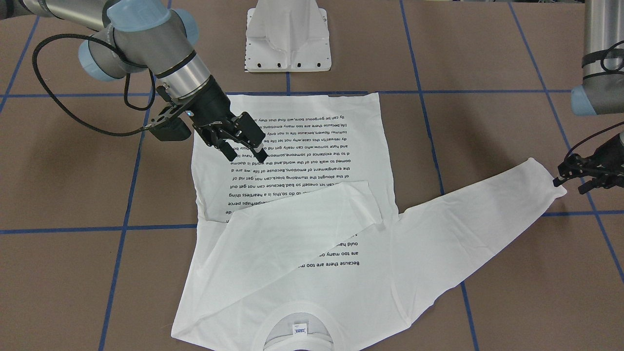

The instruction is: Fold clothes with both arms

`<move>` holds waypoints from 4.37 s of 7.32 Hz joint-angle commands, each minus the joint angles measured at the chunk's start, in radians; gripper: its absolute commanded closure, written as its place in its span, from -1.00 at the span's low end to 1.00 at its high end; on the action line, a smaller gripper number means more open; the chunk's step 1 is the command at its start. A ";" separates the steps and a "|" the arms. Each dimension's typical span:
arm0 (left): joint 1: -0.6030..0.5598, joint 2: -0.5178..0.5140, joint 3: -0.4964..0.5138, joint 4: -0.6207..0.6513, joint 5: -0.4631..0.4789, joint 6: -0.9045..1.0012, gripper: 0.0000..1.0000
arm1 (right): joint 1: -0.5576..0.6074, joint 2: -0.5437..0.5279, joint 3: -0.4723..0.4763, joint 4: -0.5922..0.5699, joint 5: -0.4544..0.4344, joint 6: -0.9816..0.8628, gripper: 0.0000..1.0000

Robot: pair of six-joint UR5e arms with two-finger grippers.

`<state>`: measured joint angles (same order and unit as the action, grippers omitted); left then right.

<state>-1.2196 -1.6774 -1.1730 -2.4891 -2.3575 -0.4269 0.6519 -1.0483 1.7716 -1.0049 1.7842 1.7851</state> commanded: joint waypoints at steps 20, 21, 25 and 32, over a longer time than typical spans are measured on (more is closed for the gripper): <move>0.491 -0.518 -0.358 -0.042 0.220 -1.092 1.00 | 0.248 -0.467 0.135 0.037 0.289 -0.473 -0.98; 0.573 -0.607 -0.318 -0.040 0.347 -1.183 1.00 | 0.274 -0.511 0.131 0.063 0.317 -0.518 -0.98; 0.782 -0.745 -0.160 -0.045 0.702 -1.242 1.00 | 0.293 -0.555 0.109 0.068 0.317 -0.598 -0.99; 0.804 -0.835 -0.062 -0.040 0.779 -1.256 -0.82 | 0.272 -0.532 0.109 0.081 0.317 -0.544 -0.99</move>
<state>-0.4146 -2.5016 -1.2319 -2.5328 -1.5837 -1.6779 0.9372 -1.5820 1.8733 -0.9326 2.1003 1.2119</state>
